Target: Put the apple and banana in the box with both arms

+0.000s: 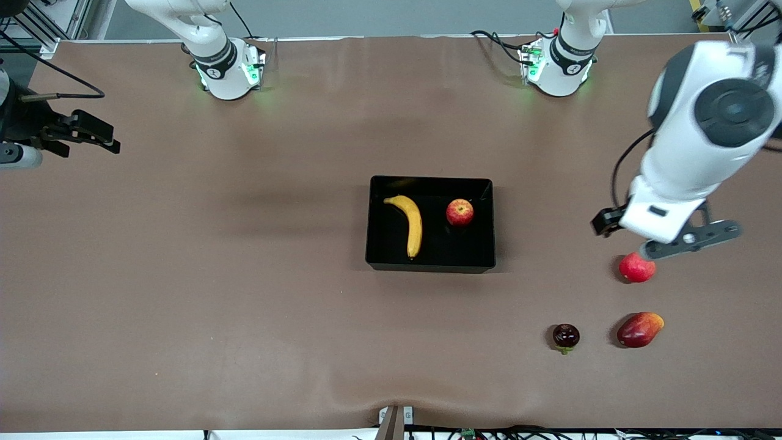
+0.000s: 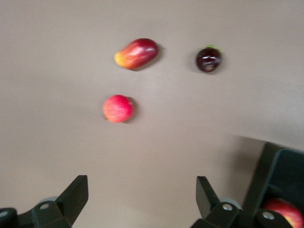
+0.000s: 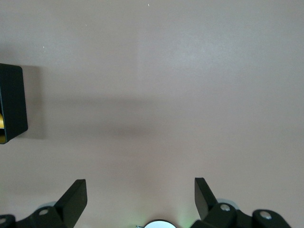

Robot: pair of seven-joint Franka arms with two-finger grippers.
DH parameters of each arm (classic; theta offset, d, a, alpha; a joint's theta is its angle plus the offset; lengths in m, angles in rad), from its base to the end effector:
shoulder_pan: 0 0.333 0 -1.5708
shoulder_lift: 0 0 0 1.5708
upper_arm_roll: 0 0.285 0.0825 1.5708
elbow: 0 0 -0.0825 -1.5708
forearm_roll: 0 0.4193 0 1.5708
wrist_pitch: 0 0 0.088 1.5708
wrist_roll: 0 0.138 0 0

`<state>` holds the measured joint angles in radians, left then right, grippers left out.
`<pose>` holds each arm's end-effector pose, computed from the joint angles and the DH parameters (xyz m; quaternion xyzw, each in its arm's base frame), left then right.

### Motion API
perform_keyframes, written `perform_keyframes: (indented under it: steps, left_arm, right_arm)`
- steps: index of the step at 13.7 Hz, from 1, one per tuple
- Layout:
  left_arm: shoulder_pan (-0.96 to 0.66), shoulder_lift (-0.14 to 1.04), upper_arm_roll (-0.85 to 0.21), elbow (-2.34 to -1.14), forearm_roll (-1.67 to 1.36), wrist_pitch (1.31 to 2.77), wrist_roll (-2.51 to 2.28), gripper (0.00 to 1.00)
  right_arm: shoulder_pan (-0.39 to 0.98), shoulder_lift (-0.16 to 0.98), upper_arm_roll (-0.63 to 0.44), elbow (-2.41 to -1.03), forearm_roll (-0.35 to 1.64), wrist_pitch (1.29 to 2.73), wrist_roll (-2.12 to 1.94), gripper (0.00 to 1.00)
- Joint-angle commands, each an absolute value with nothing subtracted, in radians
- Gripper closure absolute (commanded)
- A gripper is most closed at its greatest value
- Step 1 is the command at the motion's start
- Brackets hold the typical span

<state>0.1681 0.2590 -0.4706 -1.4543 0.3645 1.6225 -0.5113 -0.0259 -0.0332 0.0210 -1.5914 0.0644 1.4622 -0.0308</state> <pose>0.6435 -0.1230 0.4839 -0.9875 -0.0932 -0.0200 0.1252 0.5656 0.0068 0.5629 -0.9982 -0.0149 0.0474 0.0326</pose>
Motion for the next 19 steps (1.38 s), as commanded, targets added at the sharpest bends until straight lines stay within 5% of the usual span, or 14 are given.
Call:
perform_keyframes:
  steps: [1, 12, 17, 19]
  left_arm:
    - [0.251, 0.175, -0.480, -1.485, 0.321, 1.588, -0.405, 0.00]
    - [0.384, 0.054, -0.460, -1.500, 0.106, 1.545, -0.149, 0.00]
    - [0.033, -0.055, -0.100, -1.627, 0.017, 1.551, -0.143, 0.00]
    - [-0.032, -0.098, -0.048, -1.673, 0.015, 1.563, -0.143, 0.00]
  right_arm:
    - [-0.026, -0.034, 0.021, -1.591, 0.069, 1.474, -0.037, 0.00]
    - [-0.025, -0.037, 0.021, -1.592, 0.058, 1.462, -0.011, 0.00]
    - [-0.031, -0.038, 0.021, -1.592, 0.052, 1.460, -0.011, 0.00]
    - [-0.025, -0.038, 0.021, -1.586, 0.052, 1.466, -0.009, 0.00]
